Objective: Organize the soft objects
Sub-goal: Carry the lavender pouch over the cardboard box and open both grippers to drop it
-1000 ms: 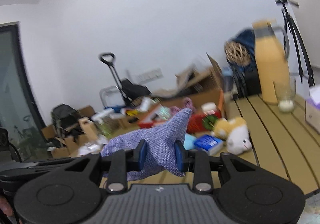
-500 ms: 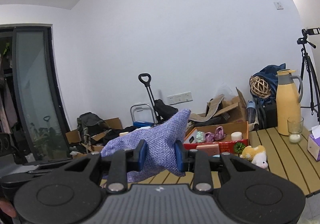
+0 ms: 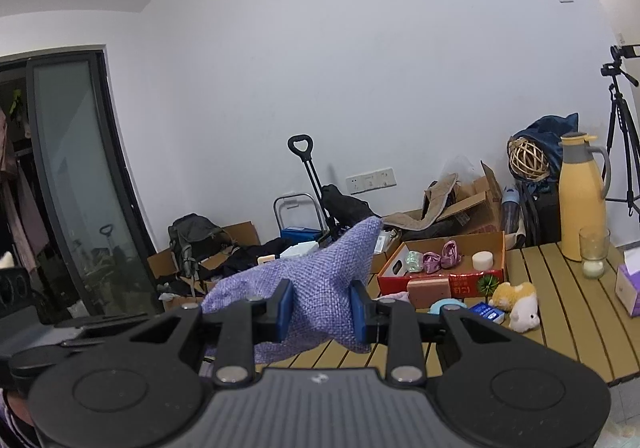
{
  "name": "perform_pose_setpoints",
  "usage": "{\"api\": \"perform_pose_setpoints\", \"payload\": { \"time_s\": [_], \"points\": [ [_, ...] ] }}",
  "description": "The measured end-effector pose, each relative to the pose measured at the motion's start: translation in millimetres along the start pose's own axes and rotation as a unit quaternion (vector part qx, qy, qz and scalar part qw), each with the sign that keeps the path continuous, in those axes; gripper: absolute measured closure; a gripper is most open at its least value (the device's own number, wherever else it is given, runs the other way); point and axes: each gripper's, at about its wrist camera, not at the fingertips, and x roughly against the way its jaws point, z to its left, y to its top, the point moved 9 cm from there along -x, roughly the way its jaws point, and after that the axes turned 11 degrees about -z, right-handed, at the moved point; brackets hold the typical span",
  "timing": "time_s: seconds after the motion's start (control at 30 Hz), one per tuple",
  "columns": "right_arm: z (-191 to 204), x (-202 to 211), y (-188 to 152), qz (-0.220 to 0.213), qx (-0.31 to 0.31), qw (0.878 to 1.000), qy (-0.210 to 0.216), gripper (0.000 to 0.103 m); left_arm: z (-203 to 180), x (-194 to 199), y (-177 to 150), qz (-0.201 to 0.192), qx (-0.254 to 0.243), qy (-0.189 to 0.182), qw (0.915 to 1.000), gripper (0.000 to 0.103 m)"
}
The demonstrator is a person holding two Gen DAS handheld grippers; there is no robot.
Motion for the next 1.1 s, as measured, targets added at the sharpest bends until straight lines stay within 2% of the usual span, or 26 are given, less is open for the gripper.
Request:
{"api": "perform_pose_setpoints", "payload": {
  "time_s": [0.2,0.43,0.8,1.1],
  "points": [
    [4.5,-17.7,32.4,0.028,-0.02,0.999,0.003,0.074,6.4,-7.4,24.0,0.022,-0.004,0.001,0.9998,0.095],
    [11.1,-40.9,61.0,0.057,-0.011,0.998,-0.005,0.074,14.1,-19.8,52.0,0.02,-0.002,0.008,0.9998,0.095],
    [19.8,-80.5,100.2,0.054,0.01,0.998,-0.013,0.074,23.8,-45.2,89.4,0.0,0.0,0.01,0.9999,0.095],
    [-4.2,-127.1,116.2,0.055,0.006,0.998,-0.019,0.074,59.6,-101.8,99.3,0.005,0.02,0.02,0.9996,0.095]
  ]
}}
